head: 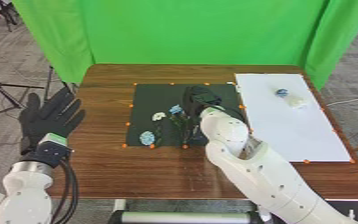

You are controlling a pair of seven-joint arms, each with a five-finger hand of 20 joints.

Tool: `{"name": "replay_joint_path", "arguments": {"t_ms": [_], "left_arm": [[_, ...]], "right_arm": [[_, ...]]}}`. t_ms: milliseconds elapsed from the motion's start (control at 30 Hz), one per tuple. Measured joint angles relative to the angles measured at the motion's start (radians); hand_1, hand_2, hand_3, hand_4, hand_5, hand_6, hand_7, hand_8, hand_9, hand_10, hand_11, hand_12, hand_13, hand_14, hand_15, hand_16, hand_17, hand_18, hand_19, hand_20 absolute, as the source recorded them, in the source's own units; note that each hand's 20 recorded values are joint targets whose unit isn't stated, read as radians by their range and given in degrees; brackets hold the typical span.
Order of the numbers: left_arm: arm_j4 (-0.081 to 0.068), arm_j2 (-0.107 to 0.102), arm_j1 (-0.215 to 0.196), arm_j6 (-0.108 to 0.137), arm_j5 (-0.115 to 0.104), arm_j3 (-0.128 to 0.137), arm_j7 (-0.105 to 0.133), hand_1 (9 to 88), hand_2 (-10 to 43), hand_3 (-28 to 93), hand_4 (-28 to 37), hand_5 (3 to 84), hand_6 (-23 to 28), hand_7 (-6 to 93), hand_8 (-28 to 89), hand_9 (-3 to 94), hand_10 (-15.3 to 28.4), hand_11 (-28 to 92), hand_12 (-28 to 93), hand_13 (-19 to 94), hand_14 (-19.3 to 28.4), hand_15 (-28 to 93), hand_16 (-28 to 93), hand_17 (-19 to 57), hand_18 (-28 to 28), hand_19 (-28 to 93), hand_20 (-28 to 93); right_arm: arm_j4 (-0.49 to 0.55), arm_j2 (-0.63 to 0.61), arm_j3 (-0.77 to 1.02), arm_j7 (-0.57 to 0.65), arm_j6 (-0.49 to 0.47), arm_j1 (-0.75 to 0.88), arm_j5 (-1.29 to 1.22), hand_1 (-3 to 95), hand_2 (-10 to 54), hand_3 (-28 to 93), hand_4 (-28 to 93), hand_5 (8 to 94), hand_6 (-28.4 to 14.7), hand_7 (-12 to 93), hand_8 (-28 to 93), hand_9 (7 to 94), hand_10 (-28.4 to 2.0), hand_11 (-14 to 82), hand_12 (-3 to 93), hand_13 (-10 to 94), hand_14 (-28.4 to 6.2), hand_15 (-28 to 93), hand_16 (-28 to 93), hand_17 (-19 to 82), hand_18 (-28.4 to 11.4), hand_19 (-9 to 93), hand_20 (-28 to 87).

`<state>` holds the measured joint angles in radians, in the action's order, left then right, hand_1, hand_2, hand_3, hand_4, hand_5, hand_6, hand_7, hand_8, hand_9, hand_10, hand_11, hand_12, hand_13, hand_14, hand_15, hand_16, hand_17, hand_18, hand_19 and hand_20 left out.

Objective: Arrange flowers

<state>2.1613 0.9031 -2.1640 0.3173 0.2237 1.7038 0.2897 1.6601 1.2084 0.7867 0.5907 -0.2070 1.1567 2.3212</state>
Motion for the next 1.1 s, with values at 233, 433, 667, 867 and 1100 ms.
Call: {"name": "replay_joint_path", "arguments": {"t_ms": [233, 433, 667, 867, 1100], "left_arm": [[-0.001, 0.003, -0.004, -0.028, 0.012, 0.007, -0.014, 27.9, 13.2, 68, -28.3, 37.0, 7.4, 18.6, -10, 27.3, 13.6, 25, 12, 14, 12.2, 38, -7, -6.6, 12.8, 33, 13], [-0.001, 0.003, -0.004, -0.028, 0.012, 0.006, -0.013, 28.4, 12.8, 68, -28.3, 37.3, 7.5, 18.6, -9, 27.4, 13.7, 25, 12, 14, 12.3, 38, -7, -6.7, 12.9, 33, 13], [0.000, 0.004, -0.004, -0.028, 0.010, 0.006, -0.011, 28.5, 12.9, 68, -28.3, 37.7, 7.6, 18.9, -9, 27.9, 13.7, 25, 12, 15, 12.7, 39, -7, -6.7, 12.9, 34, 13], [0.002, 0.006, -0.008, -0.028, 0.010, 0.007, -0.003, 28.0, 13.5, 68, -28.3, 37.8, 7.6, 18.9, -10, 28.2, 13.7, 25, 12, 15, 12.7, 39, -7, -6.6, 12.9, 34, 13], [0.009, 0.005, -0.038, -0.040, 0.017, 0.033, 0.013, 27.4, 13.7, 68, -28.3, 37.8, 7.6, 18.8, -10, 28.3, 13.7, 24, 12, 15, 12.6, 38, -7, -6.5, 13.0, 33, 13]], "right_arm": [[0.006, -0.010, 0.004, 0.015, 0.008, 0.000, 0.001, 60.3, -9.5, 64, -28, 64.6, -2.4, 23, -14, 67.5, -13.3, 23.5, 26.0, 67, -6.1, 54, 41, 36, -23.2, 83, 37], [0.004, -0.015, -0.002, 0.027, 0.038, -0.002, 0.004, 61.4, -9.5, 64, -28, 65.1, -2.1, 25, -15, 69.2, -11.4, 21.4, 43.5, 64, -8.4, 60, 43, 35, -23.6, 83, 37], [0.031, -0.028, 0.043, 0.015, 0.053, 0.021, 0.007, 47.9, -9.5, 76, -28, 61.8, -3.9, 21, -14, 61.2, -15.8, 18.4, 17.6, 64, -11.1, 58, 33, 34, -24.0, 82, 35], [0.133, -0.115, 0.186, 0.007, 0.124, 0.097, -0.009, 42.6, -9.5, 79, -28, 57.0, -3.5, 21, -13, 55.1, -14.6, 14.7, 15.3, 59, -12.3, 54, 23, 29, -22.1, 77, 33], [0.105, -0.331, 0.423, -0.165, 0.118, 0.195, -0.096, 39.5, -9.5, 81, -28, 53.9, -2.9, 21, -15, 50.8, -14.9, 13.1, 14.9, 40, -15.6, 42, 17, 23, -20.7, 66, 30]]}}
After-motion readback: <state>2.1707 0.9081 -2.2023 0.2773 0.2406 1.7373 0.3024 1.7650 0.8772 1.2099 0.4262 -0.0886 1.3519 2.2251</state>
